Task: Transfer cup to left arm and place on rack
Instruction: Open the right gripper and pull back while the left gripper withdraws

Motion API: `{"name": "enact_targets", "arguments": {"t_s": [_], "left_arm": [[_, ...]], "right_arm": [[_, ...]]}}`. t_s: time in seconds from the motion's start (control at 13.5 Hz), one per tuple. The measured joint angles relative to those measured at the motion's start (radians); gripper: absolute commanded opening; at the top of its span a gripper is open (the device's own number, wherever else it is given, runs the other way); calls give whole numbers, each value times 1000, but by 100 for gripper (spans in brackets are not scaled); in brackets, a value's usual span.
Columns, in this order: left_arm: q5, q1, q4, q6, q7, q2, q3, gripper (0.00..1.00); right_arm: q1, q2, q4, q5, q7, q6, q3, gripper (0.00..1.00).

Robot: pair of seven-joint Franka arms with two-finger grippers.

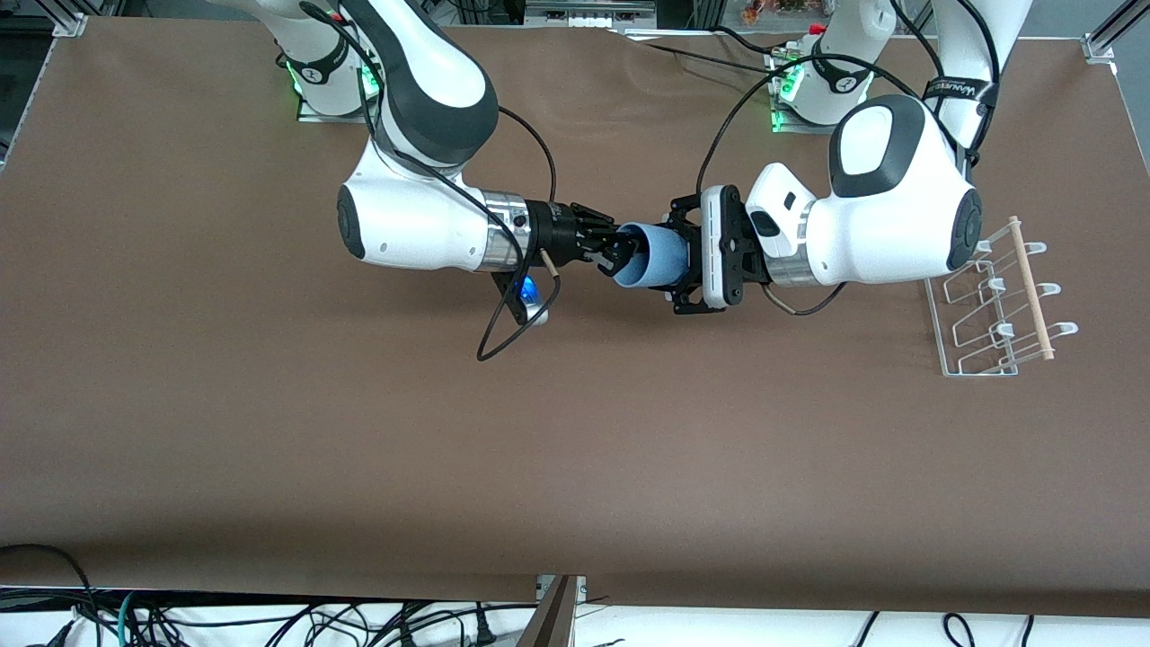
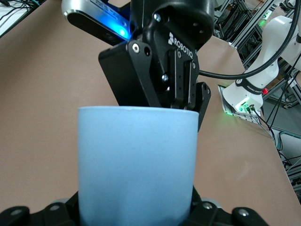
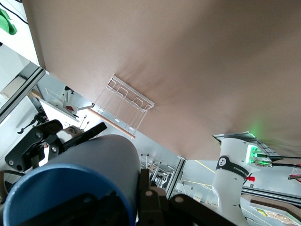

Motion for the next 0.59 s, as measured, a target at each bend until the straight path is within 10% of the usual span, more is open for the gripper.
{"name": "enact_targets", "arguments": {"t_s": [0.59], "left_arm": [[142, 121, 17, -182, 19, -3, 19, 0]], "right_arm": [[-118, -21, 32, -10, 4, -73, -20, 99]]}}
